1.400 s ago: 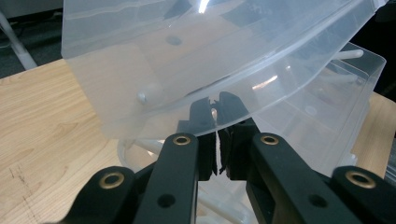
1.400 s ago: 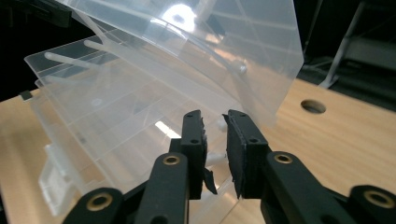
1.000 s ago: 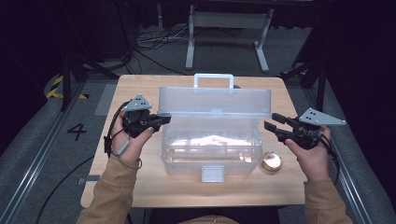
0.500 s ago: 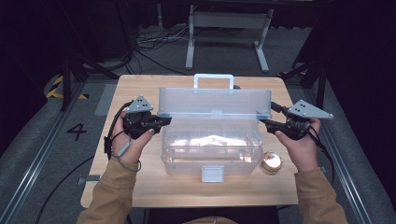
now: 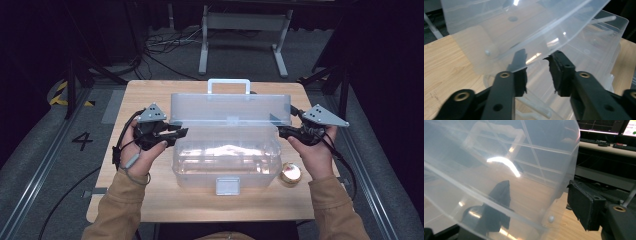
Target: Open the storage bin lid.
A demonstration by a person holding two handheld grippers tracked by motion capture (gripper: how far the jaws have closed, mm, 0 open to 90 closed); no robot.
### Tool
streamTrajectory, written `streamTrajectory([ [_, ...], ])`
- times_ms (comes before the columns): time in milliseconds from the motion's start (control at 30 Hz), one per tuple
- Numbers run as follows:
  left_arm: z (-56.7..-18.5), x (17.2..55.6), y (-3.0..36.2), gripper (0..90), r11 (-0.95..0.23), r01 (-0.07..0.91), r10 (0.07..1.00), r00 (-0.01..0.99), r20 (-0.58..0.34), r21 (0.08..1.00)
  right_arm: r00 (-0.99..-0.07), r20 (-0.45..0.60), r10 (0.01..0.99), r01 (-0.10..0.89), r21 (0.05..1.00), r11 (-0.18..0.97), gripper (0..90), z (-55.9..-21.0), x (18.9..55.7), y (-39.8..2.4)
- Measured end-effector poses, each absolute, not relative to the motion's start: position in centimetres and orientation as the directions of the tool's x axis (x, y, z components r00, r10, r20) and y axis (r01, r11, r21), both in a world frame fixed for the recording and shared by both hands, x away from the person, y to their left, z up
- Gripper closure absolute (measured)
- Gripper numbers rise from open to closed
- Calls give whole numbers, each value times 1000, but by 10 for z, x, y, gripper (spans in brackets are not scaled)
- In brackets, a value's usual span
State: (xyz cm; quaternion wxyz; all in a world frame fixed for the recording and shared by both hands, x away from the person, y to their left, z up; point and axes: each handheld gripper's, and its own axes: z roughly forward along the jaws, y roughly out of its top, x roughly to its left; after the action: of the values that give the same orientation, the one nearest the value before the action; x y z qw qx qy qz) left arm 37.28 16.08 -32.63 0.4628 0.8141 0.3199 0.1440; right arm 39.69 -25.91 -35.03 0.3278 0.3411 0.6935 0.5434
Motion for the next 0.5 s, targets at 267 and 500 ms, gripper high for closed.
streamTrajectory([
  [267,-326,366,169,560,-377,402,685,727,-41,834,-514,-50,856,125,983,132,416,-349,400,-258],
  [500,-329,360,179,551,-375,423,703,709,-44,825,-468,-20,884,116,990,84,468,-347,402,-254],
])
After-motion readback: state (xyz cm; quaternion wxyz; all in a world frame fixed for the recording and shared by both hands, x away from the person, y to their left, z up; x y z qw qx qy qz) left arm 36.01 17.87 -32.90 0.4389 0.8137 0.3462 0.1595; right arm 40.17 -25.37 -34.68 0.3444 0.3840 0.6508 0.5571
